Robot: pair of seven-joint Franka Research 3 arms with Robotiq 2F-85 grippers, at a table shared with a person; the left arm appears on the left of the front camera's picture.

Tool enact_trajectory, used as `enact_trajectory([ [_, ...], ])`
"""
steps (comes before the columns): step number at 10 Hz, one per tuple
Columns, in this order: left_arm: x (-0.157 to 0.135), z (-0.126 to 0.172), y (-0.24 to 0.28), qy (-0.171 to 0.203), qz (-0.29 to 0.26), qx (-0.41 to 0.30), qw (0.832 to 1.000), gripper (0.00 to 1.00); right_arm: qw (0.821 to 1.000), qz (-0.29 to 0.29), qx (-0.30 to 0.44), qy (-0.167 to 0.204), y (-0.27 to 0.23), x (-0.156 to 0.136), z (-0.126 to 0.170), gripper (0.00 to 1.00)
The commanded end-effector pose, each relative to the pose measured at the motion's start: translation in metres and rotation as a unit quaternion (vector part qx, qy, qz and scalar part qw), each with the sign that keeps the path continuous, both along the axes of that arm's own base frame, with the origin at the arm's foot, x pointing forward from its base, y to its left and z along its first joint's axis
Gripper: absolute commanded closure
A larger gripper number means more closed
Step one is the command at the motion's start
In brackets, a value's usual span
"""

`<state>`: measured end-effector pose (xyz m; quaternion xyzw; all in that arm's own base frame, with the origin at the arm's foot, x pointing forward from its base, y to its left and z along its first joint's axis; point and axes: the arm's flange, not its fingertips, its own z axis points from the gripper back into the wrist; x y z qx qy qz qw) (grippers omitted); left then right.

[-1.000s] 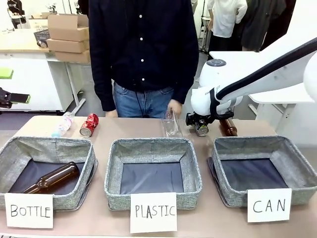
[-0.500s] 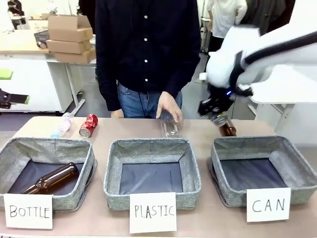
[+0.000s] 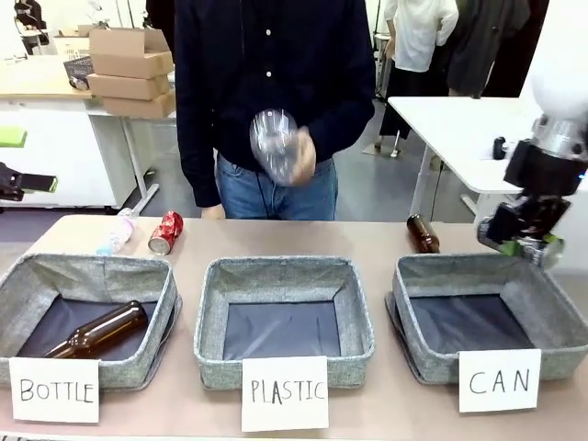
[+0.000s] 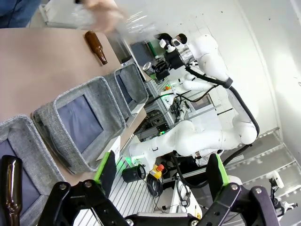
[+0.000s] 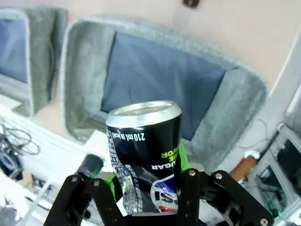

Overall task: Sort the can waste into the basket.
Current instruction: Pick up the can waste from the table and place it in the right Fabric basket.

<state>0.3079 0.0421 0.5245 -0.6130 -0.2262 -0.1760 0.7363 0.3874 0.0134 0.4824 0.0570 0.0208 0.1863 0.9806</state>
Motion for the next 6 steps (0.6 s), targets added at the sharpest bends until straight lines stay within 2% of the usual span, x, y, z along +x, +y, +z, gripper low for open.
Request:
enact_trajectory([
  [1,0.0000,0.0017,-0.0018,-0.012,-0.001,-0.011,1.000,0.00,1.000,0.007,0.007,-0.019,0.0029,0.0038,-0.0107,0.94],
  [2,0.0000,0.0017,-0.0018,-0.012,-0.001,-0.011,1.000,0.00,1.000,0.005,0.004,-0.017,0.0033,0.0044,-0.0115,0.94],
  [3,0.0000,0.0017,-0.0018,-0.012,-0.001,-0.011,1.000,0.00,1.000,-0.005,-0.001,-0.012,0.0033,0.0061,-0.0127,0.24],
  [4,0.0000,0.0017,-0.0018,-0.012,-0.001,-0.011,1.000,0.00,1.000,-0.004,-0.011,-0.006,0.0049,0.0062,-0.0137,0.07],
  [5,0.0000,0.0017,-0.0018,-0.012,-0.001,-0.011,1.000,0.00,1.000,-0.005,-0.009,-0.006,0.0050,0.0064,-0.0132,0.00],
  [6,0.0000,0.0017,-0.0018,-0.012,-0.001,-0.011,1.000,0.00,1.000,-0.006,-0.008,-0.005,0.0047,0.0063,-0.0130,0.00],
])
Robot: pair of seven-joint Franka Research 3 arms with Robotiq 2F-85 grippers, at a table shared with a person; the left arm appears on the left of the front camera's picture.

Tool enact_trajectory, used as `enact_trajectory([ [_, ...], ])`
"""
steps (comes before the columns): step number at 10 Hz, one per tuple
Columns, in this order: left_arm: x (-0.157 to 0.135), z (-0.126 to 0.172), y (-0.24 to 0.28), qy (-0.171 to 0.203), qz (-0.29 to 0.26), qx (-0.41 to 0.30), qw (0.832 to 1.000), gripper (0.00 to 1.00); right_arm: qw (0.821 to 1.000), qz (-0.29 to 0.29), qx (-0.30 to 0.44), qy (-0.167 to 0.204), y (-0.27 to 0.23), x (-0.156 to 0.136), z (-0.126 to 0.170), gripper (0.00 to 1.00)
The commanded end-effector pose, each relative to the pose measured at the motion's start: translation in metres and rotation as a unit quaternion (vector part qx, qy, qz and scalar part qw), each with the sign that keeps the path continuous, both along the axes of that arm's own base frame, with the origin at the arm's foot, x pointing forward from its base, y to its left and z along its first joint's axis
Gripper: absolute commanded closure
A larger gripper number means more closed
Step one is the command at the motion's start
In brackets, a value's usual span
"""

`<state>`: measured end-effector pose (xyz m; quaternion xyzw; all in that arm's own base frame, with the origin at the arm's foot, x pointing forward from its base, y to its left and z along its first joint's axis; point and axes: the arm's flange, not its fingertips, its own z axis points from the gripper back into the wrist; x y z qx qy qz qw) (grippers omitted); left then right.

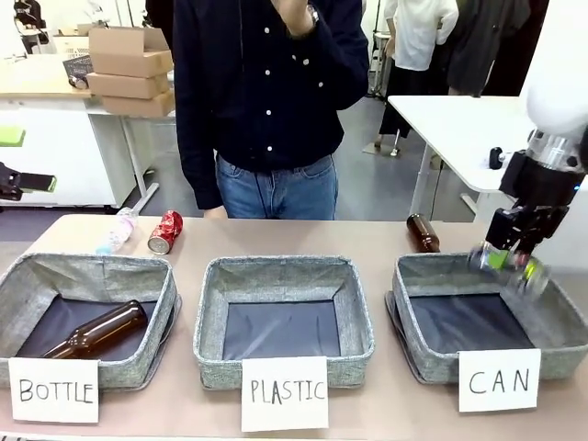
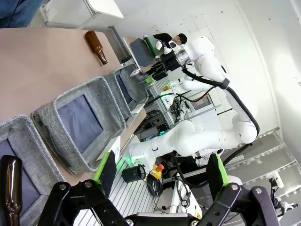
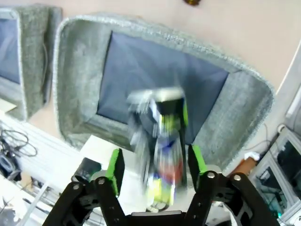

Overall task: Sort the can waste into the basket.
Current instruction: Pick up the can waste from the table and place it in the right Fabric basket.

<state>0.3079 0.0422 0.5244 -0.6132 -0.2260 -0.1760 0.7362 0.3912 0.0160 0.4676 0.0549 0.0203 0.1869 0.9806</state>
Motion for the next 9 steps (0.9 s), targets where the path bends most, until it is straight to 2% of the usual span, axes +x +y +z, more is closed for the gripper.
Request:
enact_trajectory([
  [1,0.000,0.002,-0.002,-0.012,-0.001,-0.011,1.000,0.00,1.000,-0.010,0.002,-0.003,0.002,0.003,0.002,0.00],
  [5,0.000,0.002,-0.002,-0.012,-0.001,-0.011,1.000,0.00,0.999,-0.026,0.034,-0.005,0.001,0.009,0.004,0.00],
  [6,0.000,0.002,-0.002,-0.012,-0.001,-0.011,1.000,0.00,0.991,-0.036,0.128,-0.022,-0.001,0.008,0.015,0.00],
  [7,0.000,0.002,-0.002,-0.012,-0.001,-0.011,1.000,0.00,0.903,-0.029,0.425,-0.052,-0.012,0.002,0.039,0.00],
  [8,0.000,0.002,-0.002,-0.012,-0.001,-0.011,1.000,0.00,0.783,0.022,0.620,-0.049,-0.027,-0.010,0.057,0.00],
  [9,0.000,0.002,-0.002,-0.012,-0.001,-0.011,1.000,0.00,0.687,-0.023,0.726,0.018,-0.039,-0.010,0.068,0.00],
])
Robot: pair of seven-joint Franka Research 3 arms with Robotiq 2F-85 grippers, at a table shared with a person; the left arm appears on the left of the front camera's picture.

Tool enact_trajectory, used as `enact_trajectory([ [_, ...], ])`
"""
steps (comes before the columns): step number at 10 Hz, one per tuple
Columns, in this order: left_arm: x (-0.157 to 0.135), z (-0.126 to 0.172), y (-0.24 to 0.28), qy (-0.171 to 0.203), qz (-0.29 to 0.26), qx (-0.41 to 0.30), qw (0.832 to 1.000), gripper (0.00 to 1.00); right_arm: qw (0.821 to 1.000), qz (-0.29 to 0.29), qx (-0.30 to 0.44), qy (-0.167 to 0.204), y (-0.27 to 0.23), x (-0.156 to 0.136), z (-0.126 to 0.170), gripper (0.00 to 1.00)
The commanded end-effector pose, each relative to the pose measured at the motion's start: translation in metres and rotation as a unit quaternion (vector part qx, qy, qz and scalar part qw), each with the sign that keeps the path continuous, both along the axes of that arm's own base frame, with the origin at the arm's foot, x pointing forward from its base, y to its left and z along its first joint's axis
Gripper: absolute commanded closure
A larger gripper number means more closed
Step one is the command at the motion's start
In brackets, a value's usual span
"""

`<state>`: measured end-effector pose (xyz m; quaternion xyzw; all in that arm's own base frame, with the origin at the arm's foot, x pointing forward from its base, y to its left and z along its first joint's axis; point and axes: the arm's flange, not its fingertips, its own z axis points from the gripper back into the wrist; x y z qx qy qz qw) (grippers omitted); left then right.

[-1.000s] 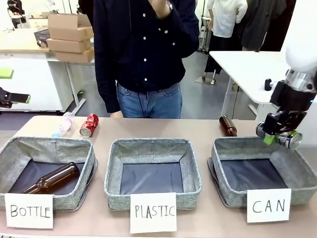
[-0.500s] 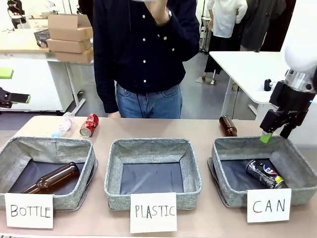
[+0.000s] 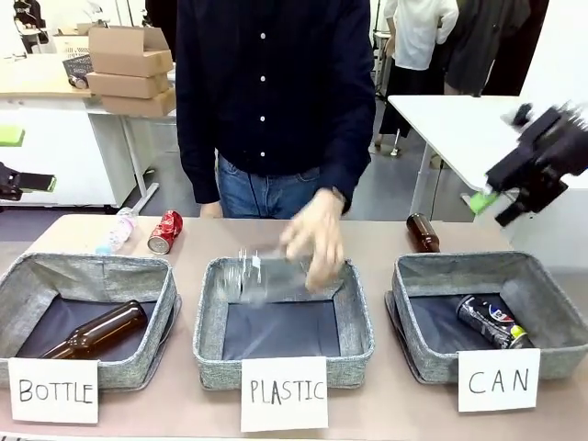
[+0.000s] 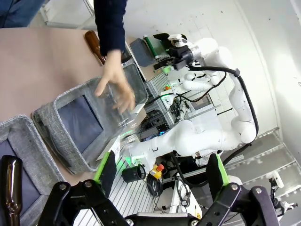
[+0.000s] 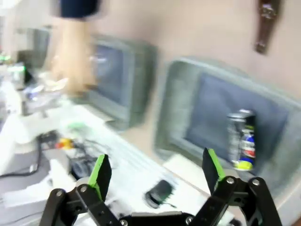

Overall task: Sort the can waste into the basket.
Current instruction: Pick up the can waste from the table and place it in the right Fabric basket.

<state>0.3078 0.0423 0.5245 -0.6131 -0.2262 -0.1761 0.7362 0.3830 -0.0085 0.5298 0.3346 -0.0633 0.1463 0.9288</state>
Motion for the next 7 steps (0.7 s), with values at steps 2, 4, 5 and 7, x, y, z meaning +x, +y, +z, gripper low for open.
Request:
enact_trajectory([
  [2,0.000,0.002,-0.002,-0.012,-0.001,-0.011,1.000,0.00,0.802,-0.016,0.597,0.009,-0.028,0.001,0.002,0.00],
  [4,0.000,0.002,-0.002,-0.012,-0.001,-0.011,1.000,0.00,0.986,-0.006,0.169,-0.002,-0.024,-0.010,0.020,0.00],
  [5,0.000,0.002,-0.002,-0.012,-0.001,-0.011,1.000,0.00,0.986,-0.006,0.169,-0.002,-0.024,-0.010,0.020,0.00],
  [7,0.000,0.002,-0.002,-0.012,-0.001,-0.011,1.000,0.00,0.986,-0.006,0.169,-0.002,-0.024,-0.010,0.020,0.00],
])
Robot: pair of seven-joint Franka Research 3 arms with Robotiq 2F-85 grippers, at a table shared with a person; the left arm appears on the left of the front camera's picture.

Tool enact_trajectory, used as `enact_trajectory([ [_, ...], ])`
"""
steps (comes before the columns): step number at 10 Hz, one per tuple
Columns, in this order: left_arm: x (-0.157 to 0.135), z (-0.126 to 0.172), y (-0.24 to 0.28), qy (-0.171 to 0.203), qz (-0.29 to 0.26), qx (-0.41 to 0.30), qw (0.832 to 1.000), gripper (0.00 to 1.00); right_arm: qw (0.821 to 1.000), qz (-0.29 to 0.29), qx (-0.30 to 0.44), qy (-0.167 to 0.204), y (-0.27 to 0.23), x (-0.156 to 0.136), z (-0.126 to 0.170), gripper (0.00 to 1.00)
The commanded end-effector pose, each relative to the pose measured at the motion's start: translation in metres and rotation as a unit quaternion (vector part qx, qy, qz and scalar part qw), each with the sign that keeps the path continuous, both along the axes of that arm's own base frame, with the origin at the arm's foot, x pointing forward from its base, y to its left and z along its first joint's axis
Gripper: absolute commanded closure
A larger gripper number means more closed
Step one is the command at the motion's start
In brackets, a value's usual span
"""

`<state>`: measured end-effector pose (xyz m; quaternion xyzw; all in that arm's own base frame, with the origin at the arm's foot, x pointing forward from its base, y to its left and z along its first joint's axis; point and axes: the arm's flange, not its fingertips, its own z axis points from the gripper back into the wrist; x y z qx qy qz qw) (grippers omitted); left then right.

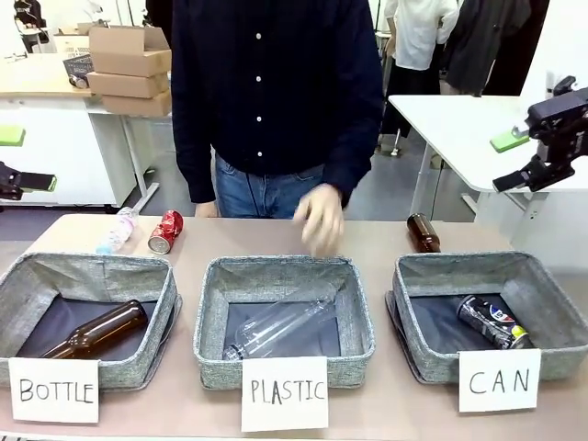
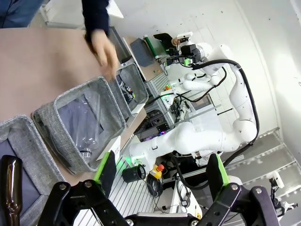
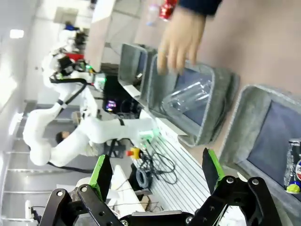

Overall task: Sort the can waste into the basket.
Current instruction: Pick up the can waste from the table and place it in the right Fabric basket.

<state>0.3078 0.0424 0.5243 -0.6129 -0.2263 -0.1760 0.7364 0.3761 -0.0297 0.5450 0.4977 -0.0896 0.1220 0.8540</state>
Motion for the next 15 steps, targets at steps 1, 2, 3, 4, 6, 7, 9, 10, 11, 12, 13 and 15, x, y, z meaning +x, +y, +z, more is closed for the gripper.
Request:
enact_trajectory([
  [1,0.000,0.002,-0.002,-0.012,-0.001,-0.011,1.000,0.00,1.000,0.003,-0.013,-0.006,-0.003,-0.003,0.005,0.00],
  [2,0.000,0.002,-0.002,-0.012,-0.001,-0.011,1.000,0.00,1.000,0.003,-0.013,-0.006,-0.003,-0.003,0.005,0.00],
  [3,0.000,0.002,-0.002,-0.012,-0.001,-0.011,1.000,0.00,1.000,0.003,-0.013,-0.006,-0.003,-0.003,0.005,0.00],
  [4,0.000,0.002,-0.002,-0.012,-0.001,-0.011,1.000,0.00,1.000,0.003,-0.013,-0.006,-0.003,-0.003,0.005,0.00],
  [6,0.000,0.002,-0.002,-0.012,-0.001,-0.011,1.000,0.00,1.000,0.003,-0.013,-0.006,-0.003,-0.003,0.005,0.00],
  [7,0.000,0.002,-0.002,-0.012,-0.001,-0.011,1.000,0.00,1.000,0.003,-0.013,-0.006,-0.003,-0.003,0.005,0.00],
  [9,0.009,0.020,-0.011,-0.022,-0.008,0.146,0.989,0.00,1.000,0.003,-0.013,-0.006,-0.003,-0.003,0.005,0.00],
  [10,0.041,0.031,-0.029,-0.009,0.000,0.295,0.956,0.00,1.000,0.003,-0.013,-0.006,-0.003,-0.003,0.005,0.00],
  [11,0.076,0.029,-0.046,0.026,0.035,0.399,0.916,0.00,1.000,0.003,-0.013,-0.006,-0.003,-0.003,0.005,0.00],
  [12,0.117,0.018,-0.062,0.065,0.045,0.487,0.870,0.00,1.000,0.003,-0.013,-0.006,-0.003,-0.003,0.005,0.00],
  [13,0.152,0.000,-0.079,0.097,0.021,0.540,0.836,0.00,1.000,0.003,-0.013,-0.006,-0.003,-0.003,0.005,0.00],
  [15,0.193,-0.024,-0.106,0.098,0.066,0.595,0.795,0.00,1.000,0.003,-0.013,-0.006,-0.003,-0.003,0.005,0.00],
])
